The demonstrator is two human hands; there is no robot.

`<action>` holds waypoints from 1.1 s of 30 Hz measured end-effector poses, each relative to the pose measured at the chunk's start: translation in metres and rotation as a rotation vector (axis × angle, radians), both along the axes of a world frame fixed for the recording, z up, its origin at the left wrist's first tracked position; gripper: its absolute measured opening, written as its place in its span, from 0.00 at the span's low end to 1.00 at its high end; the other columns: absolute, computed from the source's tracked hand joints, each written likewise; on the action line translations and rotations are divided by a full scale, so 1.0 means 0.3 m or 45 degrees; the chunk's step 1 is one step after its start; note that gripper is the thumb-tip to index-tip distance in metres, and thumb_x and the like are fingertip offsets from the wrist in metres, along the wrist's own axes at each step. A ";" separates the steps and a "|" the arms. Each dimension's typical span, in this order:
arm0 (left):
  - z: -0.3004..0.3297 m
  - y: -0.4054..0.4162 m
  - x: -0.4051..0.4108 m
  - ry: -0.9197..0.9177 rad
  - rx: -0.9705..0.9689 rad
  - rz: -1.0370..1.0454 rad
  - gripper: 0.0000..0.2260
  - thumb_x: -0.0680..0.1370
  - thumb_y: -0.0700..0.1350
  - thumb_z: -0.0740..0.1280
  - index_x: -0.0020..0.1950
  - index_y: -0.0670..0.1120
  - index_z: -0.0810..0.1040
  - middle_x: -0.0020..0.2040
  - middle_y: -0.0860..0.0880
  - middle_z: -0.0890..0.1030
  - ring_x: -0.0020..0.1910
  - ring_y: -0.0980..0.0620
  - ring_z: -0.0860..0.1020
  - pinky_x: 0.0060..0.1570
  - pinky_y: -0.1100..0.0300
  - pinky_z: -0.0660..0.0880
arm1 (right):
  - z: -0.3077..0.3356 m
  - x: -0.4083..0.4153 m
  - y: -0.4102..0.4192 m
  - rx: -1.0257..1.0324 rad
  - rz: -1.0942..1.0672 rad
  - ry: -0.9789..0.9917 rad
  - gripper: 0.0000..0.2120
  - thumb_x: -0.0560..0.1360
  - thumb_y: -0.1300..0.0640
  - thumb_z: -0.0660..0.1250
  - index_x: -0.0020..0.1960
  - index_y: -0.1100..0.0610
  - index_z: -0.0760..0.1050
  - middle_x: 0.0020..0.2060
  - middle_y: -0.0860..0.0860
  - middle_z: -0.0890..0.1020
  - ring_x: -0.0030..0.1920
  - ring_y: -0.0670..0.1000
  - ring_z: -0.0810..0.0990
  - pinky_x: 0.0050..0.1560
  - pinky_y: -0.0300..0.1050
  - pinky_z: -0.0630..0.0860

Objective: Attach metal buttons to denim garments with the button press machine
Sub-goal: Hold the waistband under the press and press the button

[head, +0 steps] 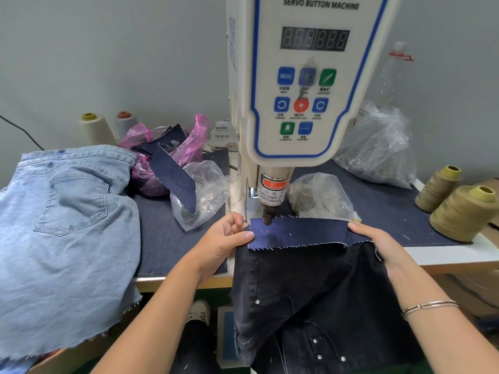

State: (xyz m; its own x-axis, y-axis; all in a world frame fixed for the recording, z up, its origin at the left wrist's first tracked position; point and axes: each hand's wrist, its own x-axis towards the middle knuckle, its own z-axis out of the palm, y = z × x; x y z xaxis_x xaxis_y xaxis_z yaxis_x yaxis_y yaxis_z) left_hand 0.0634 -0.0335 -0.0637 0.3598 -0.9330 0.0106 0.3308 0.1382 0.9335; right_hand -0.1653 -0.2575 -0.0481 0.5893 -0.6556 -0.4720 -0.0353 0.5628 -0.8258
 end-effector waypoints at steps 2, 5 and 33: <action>0.004 0.002 -0.001 -0.003 -0.011 -0.010 0.13 0.72 0.36 0.68 0.45 0.46 0.64 0.36 0.53 0.76 0.37 0.57 0.77 0.41 0.66 0.76 | 0.001 0.001 0.002 0.001 0.001 0.000 0.09 0.74 0.60 0.67 0.53 0.58 0.81 0.45 0.57 0.85 0.41 0.55 0.85 0.46 0.49 0.77; 0.008 0.006 -0.002 -0.006 -0.020 -0.029 0.13 0.72 0.36 0.67 0.45 0.46 0.64 0.37 0.52 0.77 0.39 0.55 0.78 0.42 0.65 0.76 | -0.001 0.000 -0.001 -0.007 0.000 0.015 0.10 0.74 0.59 0.67 0.54 0.59 0.81 0.48 0.58 0.84 0.45 0.56 0.84 0.50 0.50 0.77; 0.027 0.024 0.013 0.280 -0.033 0.027 0.11 0.66 0.36 0.66 0.46 0.46 0.73 0.40 0.42 0.70 0.36 0.46 0.74 0.35 0.58 0.74 | 0.037 -0.016 0.121 -0.573 0.488 -0.057 0.03 0.68 0.61 0.66 0.36 0.55 0.78 0.35 0.53 0.79 0.36 0.48 0.78 0.36 0.36 0.74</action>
State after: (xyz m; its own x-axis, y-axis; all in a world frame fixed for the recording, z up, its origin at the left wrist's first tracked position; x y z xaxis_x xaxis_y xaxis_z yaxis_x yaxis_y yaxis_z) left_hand 0.0674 -0.0264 -0.0556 0.3756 -0.9256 -0.0462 0.5230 0.1705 0.8351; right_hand -0.1702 -0.2212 -0.0371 0.8366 -0.5220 -0.1663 -0.1266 0.1111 -0.9857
